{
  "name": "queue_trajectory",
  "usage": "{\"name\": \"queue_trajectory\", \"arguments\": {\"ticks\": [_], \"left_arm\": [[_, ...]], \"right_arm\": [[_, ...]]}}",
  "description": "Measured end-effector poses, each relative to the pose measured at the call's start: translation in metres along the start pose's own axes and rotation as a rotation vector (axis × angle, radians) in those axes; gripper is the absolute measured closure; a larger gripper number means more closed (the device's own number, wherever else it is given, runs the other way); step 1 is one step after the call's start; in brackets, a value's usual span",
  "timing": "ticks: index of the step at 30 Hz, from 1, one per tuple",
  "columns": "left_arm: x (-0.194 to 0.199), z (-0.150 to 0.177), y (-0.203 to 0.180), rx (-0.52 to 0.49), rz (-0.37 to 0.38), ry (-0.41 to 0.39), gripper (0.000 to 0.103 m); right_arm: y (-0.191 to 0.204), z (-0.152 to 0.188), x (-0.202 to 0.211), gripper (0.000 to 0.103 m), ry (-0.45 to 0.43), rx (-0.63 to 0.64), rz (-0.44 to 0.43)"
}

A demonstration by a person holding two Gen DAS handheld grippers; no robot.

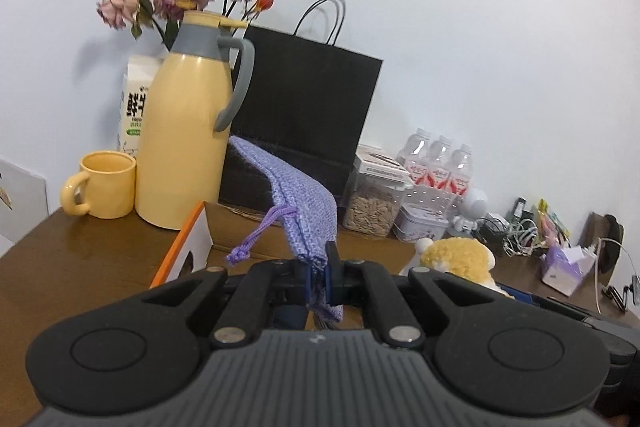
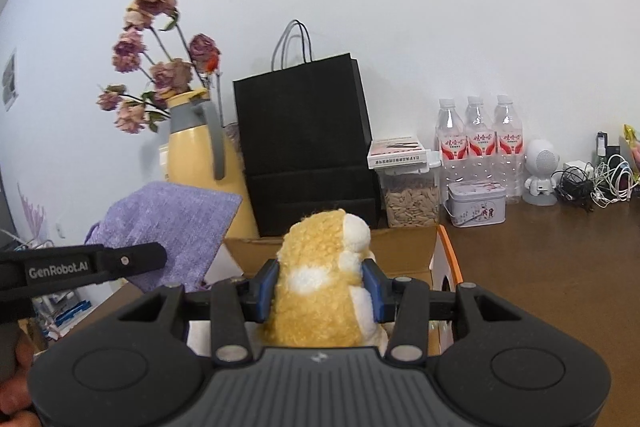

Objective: Organize objects
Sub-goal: 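Carry the pouch and plush toy into the box and open both tools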

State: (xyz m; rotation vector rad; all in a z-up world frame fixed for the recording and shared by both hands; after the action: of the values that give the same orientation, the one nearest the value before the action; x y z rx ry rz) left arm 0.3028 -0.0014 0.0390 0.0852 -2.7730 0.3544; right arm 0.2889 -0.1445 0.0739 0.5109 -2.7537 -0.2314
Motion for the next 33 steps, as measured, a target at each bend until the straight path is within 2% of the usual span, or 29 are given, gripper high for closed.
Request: {"name": "queue_trajectory", "arguments": {"ticks": [5, 10, 18, 21, 22, 23, 24, 25, 26, 27, 28, 29, 30, 31, 33], "left_arm": [[-0.041, 0.000, 0.000, 0.004, -0.036, 0.024, 0.096], [-0.070, 0.014, 0.002, 0.002, -0.047, 0.088, 0.096], [-0.074, 0.020, 0.002, -0.012, -0.045, 0.104, 0.096], [-0.075, 0.022, -0.001, -0.045, -0.074, 0.129, 0.094], [-0.076, 0.021, -0.002, -0.057, -0.089, 0.139, 0.088], [-0.076, 0.022, -0.003, -0.067, -0.094, 0.144, 0.066], [-0.076, 0.022, -0.003, -0.071, -0.095, 0.144, 0.051], [-0.075, 0.023, -0.004, -0.081, -0.113, 0.140, 0.027], [-0.074, 0.022, -0.004, -0.091, -0.145, 0.131, 0.019], [-0.072, 0.021, -0.003, -0.099, -0.175, 0.120, 0.015], [-0.071, 0.020, -0.001, -0.096, -0.202, 0.111, 0.003], [-0.070, 0.018, 0.002, -0.079, -0.235, 0.094, 0.000], [-0.069, 0.016, 0.005, -0.066, -0.245, 0.075, 0.000], [-0.068, 0.014, 0.007, -0.058, -0.237, 0.075, 0.000], [-0.069, 0.013, 0.007, -0.052, -0.226, 0.081, 0.000]], "right_arm": [[-0.010, -0.004, -0.044, 0.060, 0.018, -0.024, 0.032], [-0.022, 0.005, -0.068, 0.060, 0.047, -0.047, 0.052], [-0.030, 0.019, -0.078, 0.060, 0.092, -0.056, 0.063], [-0.029, 0.021, -0.077, 0.059, 0.097, -0.045, 0.068], [-0.029, 0.022, -0.076, 0.057, 0.099, -0.042, 0.070], [-0.029, 0.022, -0.075, 0.056, 0.098, -0.041, 0.072], [-0.030, 0.022, -0.074, 0.055, 0.095, -0.039, 0.075], [-0.030, 0.023, -0.073, 0.053, 0.093, -0.033, 0.080], [-0.031, 0.023, -0.072, 0.042, 0.093, -0.028, 0.084], [-0.032, 0.023, -0.070, 0.038, 0.093, -0.028, 0.098], [-0.034, 0.022, -0.069, 0.029, 0.087, -0.025, 0.126], [-0.037, 0.022, -0.067, 0.019, 0.079, -0.027, 0.147], [-0.040, 0.021, -0.066, 0.012, 0.074, -0.036, 0.160], [-0.044, 0.021, -0.065, 0.000, 0.075, -0.048, 0.157], [-0.045, 0.021, -0.064, 0.000, 0.075, -0.056, 0.140]]}}
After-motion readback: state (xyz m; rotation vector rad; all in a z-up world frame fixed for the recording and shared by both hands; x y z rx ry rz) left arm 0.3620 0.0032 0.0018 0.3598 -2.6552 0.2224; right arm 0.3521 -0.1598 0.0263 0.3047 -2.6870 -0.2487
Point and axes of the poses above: each gripper's, at about its wrist camera, not at the fingertips, and x roughly against the way its jaws point, y to its left, z to its underside, the point moved 6 cm from there along -x, roughly the way its jaws point, and after that the axes turned 5 degrees about -z, right-handed, at the moved point
